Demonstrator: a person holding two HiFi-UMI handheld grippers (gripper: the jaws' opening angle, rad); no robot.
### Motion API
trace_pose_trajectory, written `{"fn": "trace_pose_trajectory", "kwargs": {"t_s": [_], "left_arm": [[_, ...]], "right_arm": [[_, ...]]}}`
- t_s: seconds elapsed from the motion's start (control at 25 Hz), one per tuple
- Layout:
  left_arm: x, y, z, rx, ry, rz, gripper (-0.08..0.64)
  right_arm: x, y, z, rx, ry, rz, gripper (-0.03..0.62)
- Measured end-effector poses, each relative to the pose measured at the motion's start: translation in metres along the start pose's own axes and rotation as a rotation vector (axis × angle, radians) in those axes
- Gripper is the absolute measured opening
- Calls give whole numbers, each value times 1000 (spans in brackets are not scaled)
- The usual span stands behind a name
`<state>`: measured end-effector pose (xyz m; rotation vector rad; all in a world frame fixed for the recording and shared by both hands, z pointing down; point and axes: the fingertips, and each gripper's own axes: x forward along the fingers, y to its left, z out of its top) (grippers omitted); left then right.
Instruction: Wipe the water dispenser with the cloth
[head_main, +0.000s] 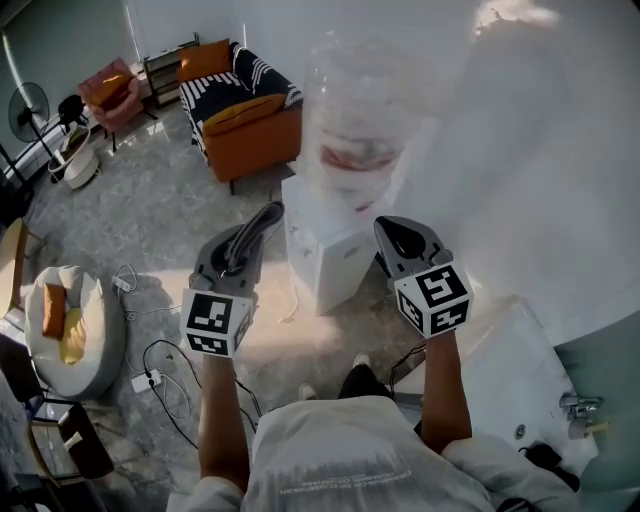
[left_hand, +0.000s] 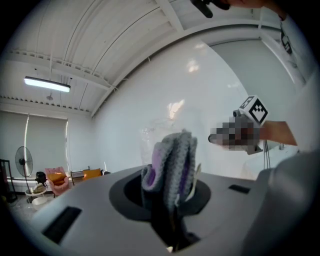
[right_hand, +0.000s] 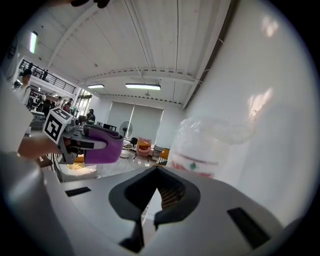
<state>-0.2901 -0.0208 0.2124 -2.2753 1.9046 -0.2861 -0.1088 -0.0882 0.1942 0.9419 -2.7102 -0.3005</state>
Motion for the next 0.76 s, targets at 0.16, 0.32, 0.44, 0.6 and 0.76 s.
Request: {"fn": "trace_pose_trajectory", "kwargs": {"t_s": [0.16,0.32,0.44,0.6,0.76], "left_arm": [[4,-4,0,0,0,1,64],[-7,0,2,-3,-8,5,64],[-3,-2,-3,-6,-2,9,64],[-3,5,-7,-51,5,14,64],[5,7,-3,-21,27,31,66]], "right_arm": [[-2,0,-1,-9,-2,15,11],[-4,9,5,-19,-6,16,11],[-2,7,0,5,-16,31,11],[3,9,3,16,-24,46,11],[9,2,5,16,-21,55,11]]}}
